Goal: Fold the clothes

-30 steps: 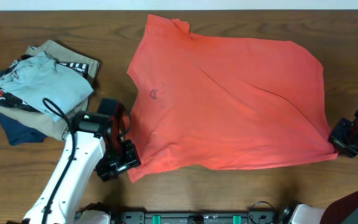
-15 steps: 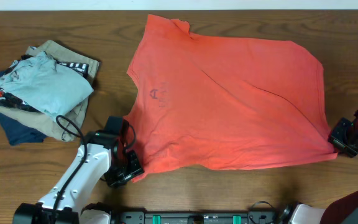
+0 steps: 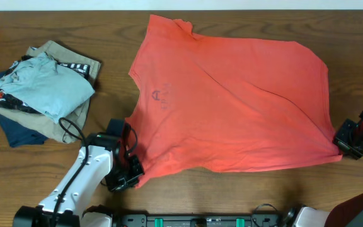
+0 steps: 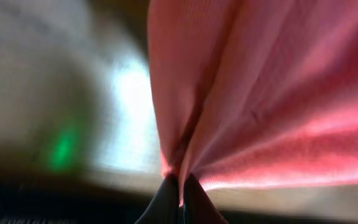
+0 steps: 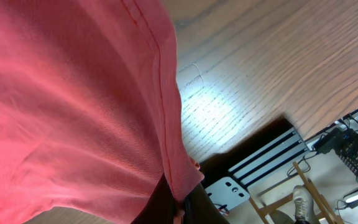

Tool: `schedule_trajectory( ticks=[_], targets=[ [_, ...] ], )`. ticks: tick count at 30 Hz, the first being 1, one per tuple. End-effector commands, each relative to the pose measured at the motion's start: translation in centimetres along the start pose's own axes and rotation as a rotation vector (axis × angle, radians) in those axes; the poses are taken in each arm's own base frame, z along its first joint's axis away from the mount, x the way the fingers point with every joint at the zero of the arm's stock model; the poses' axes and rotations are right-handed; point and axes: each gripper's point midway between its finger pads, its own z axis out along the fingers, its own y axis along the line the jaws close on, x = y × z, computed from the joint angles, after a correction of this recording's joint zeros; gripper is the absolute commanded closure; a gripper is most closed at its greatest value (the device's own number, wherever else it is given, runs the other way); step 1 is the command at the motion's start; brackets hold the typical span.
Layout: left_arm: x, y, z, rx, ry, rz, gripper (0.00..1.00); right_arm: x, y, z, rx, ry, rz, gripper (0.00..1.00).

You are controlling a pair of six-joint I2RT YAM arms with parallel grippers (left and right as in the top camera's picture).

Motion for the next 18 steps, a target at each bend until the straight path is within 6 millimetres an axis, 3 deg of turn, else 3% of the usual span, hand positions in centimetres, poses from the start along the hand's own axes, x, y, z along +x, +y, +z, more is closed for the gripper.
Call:
schedule_trajectory(
  ticks=[1, 8, 13, 18],
  targets=[
    [0.2, -1.9, -3.1, 0.054, 0.004, 0.134, 0.94, 0.1, -0.4, -0.1, 0.004, -0.006, 0.025, 0.96],
    [3.1, -5.7, -9.5, 0.233, 0.064, 0.235, 0.94, 0.1, -0.4, -0.1, 0.004, -0.006, 0.025, 0.96],
    [1.7, -7.6, -13.3, 0.288, -0.068, 0.292, 0.94, -0.1, -0.4, -0.1, 0.002, -0.014, 0.025, 0.95],
    [0.2, -6.0, -13.7, 0.175, -0.146, 0.268, 0.94, -0.3, -0.3, -0.1, 0.001, -0.021, 0.027, 0.94]
  ],
)
